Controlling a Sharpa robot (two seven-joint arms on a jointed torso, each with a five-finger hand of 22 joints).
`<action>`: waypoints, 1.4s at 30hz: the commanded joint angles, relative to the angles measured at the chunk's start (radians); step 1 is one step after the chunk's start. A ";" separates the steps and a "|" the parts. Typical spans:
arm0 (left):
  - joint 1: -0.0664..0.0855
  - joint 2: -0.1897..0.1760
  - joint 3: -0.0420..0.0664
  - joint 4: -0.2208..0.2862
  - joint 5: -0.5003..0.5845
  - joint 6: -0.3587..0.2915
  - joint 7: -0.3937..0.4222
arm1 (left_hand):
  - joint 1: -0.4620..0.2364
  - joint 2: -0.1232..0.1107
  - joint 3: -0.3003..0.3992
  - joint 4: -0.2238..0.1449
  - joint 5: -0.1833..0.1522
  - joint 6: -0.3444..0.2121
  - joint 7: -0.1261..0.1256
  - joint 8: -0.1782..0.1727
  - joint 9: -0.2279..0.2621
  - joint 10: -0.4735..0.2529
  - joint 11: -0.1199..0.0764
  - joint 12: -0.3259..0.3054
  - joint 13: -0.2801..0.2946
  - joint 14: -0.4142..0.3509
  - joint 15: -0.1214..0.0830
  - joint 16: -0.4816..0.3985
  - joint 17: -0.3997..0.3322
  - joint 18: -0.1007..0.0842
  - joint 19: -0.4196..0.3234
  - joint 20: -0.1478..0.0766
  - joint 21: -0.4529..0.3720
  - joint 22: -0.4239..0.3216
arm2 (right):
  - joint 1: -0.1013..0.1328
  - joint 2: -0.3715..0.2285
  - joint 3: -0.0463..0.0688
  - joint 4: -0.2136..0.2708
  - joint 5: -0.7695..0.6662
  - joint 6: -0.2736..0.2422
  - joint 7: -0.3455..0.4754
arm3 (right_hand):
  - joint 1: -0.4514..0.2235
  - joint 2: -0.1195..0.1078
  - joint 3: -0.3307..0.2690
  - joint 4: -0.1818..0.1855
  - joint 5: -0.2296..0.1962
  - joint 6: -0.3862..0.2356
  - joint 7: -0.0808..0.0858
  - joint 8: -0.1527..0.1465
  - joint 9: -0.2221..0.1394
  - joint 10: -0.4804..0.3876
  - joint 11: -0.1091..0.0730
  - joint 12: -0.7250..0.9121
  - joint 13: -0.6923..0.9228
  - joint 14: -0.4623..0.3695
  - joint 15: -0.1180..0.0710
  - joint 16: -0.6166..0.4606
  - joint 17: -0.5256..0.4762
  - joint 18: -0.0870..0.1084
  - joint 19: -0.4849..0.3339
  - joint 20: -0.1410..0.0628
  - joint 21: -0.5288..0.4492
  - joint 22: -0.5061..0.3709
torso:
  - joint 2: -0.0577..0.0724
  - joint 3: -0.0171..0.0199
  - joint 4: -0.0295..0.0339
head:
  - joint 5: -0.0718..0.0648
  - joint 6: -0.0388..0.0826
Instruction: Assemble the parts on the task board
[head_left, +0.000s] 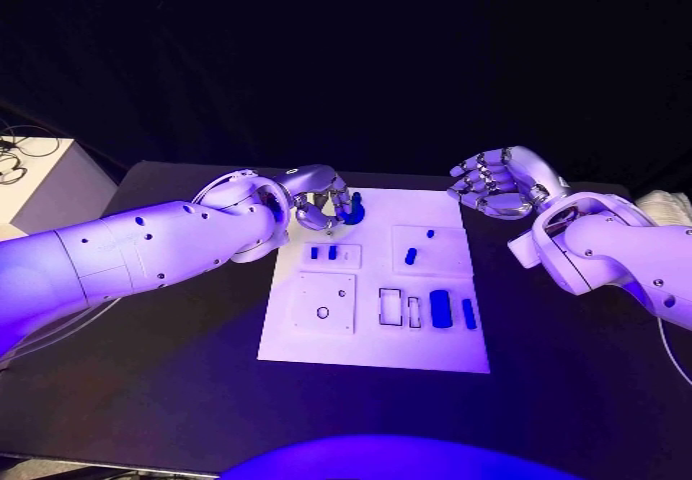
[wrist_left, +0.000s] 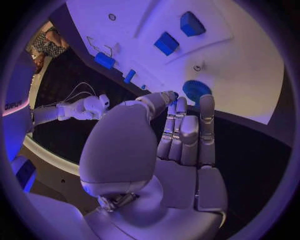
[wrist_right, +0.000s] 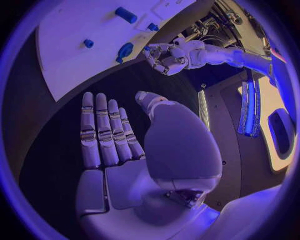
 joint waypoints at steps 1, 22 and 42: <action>0.000 -0.013 0.001 0.012 0.027 0.050 0.003 | -0.013 -0.001 -0.001 -0.005 0.001 0.006 0.002 -0.004 0.002 0.008 -0.003 -0.005 -0.001 0.001 0.002 0.000 -0.002 0.015 0.003 -0.002 0.003 0.001 | 0.000 0.000 0.000 -0.001 -0.001 0.010 0.008 | -0.006 0.003 -0.004 -0.001 0.005 -0.005 0.029 -0.002 -0.001 0.002 0.004 -0.004 0.000 -0.001 -0.001 -0.003 -0.001 0.015 -0.007 0.002 -0.002 -0.001 | 0.001 0.0003 0.0015 | 0.003 -0.002; -0.001 -0.040 -0.006 -0.002 -0.004 0.107 -0.026 | -0.020 -0.002 -0.005 -0.005 0.000 0.013 0.001 -0.009 0.006 0.018 -0.004 -0.017 0.000 -0.002 0.002 0.000 -0.004 0.015 0.000 0.000 -0.001 -0.001 | 0.000 0.000 0.000 -0.002 -0.001 0.008 0.009 | -0.006 0.003 -0.004 -0.001 0.005 -0.005 0.029 -0.002 -0.001 0.002 0.004 -0.004 0.000 -0.001 -0.001 -0.003 -0.001 0.015 -0.007 0.002 -0.002 -0.001 | 0.002 -0.0025 -0.0007 | 0.010 -0.005; -0.006 -0.020 -0.012 -0.025 -0.016 0.112 -0.027 | -0.019 -0.002 -0.005 -0.007 0.000 0.014 0.000 -0.011 0.007 0.021 -0.005 -0.020 0.000 -0.002 0.002 0.000 -0.004 0.015 -0.001 -0.001 -0.001 -0.002 | 0.000 -0.001 0.000 0.000 -0.001 0.008 0.010 | -0.007 0.004 -0.005 -0.002 0.007 -0.003 0.029 -0.001 -0.002 0.003 0.004 -0.002 -0.007 0.001 -0.001 -0.005 -0.004 0.015 -0.006 0.002 -0.001 -0.007 | 0.001 -0.0008 -0.0019 | 0.011 -0.011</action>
